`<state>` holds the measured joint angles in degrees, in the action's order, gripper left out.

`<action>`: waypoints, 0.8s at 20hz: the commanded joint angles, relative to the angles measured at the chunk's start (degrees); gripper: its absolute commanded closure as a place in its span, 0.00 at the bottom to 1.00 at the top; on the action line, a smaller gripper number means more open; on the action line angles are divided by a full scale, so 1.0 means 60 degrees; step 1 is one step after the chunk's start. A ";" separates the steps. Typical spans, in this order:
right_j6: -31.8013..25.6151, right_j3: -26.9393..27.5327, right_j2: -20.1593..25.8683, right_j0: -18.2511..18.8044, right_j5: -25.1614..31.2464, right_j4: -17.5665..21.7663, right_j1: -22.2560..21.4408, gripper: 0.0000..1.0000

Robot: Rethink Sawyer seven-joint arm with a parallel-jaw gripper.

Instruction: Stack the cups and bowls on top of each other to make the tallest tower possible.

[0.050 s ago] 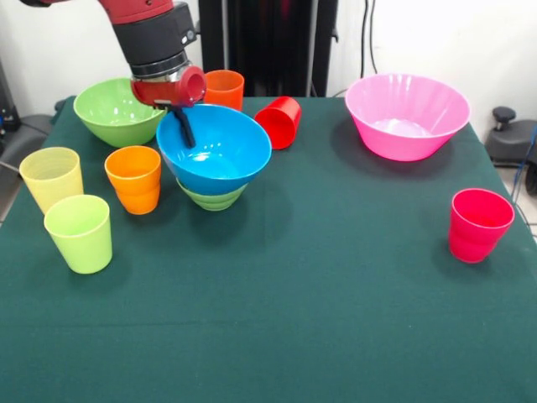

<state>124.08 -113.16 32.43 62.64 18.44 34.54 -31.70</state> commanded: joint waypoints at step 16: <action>0.0368 0.0011 0.0282 -0.0420 -0.0553 -0.0260 -0.0073 0.00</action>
<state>124.08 -113.16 32.43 62.64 17.69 33.83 -31.71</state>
